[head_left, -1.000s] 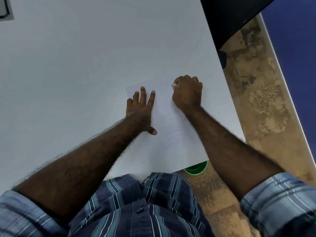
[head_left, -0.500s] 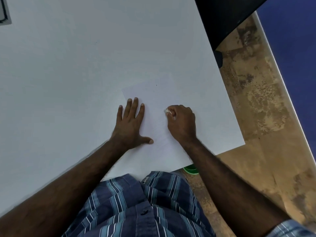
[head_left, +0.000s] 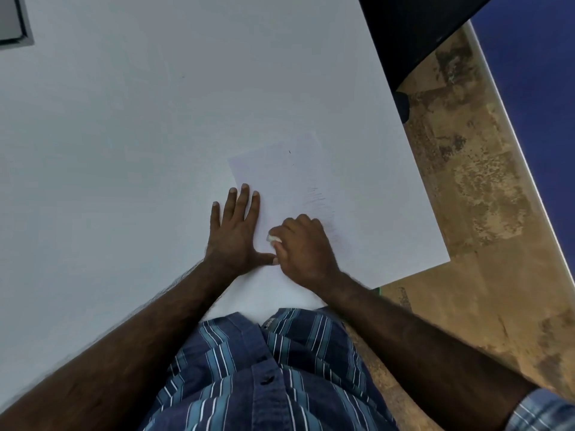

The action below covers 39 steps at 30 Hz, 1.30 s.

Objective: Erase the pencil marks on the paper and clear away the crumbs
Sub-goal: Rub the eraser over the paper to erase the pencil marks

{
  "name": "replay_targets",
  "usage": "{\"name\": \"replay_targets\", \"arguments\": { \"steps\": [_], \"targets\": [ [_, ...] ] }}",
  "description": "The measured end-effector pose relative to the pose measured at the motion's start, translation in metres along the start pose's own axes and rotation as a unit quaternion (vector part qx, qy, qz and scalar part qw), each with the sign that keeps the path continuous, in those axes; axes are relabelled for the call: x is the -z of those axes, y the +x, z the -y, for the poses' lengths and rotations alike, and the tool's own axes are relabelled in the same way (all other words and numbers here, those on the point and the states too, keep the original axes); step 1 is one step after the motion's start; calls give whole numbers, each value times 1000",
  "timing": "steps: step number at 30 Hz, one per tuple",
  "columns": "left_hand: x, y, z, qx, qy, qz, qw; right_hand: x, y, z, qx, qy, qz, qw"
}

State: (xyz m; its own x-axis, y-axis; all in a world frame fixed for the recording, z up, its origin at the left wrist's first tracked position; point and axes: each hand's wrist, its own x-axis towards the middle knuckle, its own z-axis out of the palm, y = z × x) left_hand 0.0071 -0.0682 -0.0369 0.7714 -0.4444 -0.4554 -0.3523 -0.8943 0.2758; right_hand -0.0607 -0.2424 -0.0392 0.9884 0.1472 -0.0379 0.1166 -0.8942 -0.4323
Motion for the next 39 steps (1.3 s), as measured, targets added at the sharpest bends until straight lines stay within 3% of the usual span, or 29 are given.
{"name": "replay_targets", "arguments": {
  "steps": [2,7,9,14,16,22,24,27,29,35,39],
  "targets": [
    [-1,1,1,2,-1,-3,1000,4,8,-11,1,-43,-14,999],
    [-2,3,3,2,-4,-7,1000,20,34,-45,-153,-55,-108,981],
    [-3,4,3,2,-10,-10,1000,15,29,-33,-138,-41,-98,985],
    [-6,4,5,4,-14,-9,1000,0,2,1,28,-32,3,999],
    [-6,4,6,1,-18,-12,1000,4,10,-11,13,-57,-19,998],
    [-5,4,6,2,-29,-5,1000,16,33,-27,-151,-76,-91,982],
    [-5,4,6,3,-28,-4,1000,8,23,-9,-132,-46,-71,988],
    [-5,3,4,6,-23,2,1000,-1,0,11,-20,-22,-2,1000],
    [-5,4,3,7,-22,4,1000,2,0,3,16,-35,0,999],
    [-2,4,3,13,-24,29,999,28,41,-49,-145,-84,-93,981],
    [1,7,0,20,-20,44,999,19,26,-25,-115,-53,-69,990]
  ]
}}
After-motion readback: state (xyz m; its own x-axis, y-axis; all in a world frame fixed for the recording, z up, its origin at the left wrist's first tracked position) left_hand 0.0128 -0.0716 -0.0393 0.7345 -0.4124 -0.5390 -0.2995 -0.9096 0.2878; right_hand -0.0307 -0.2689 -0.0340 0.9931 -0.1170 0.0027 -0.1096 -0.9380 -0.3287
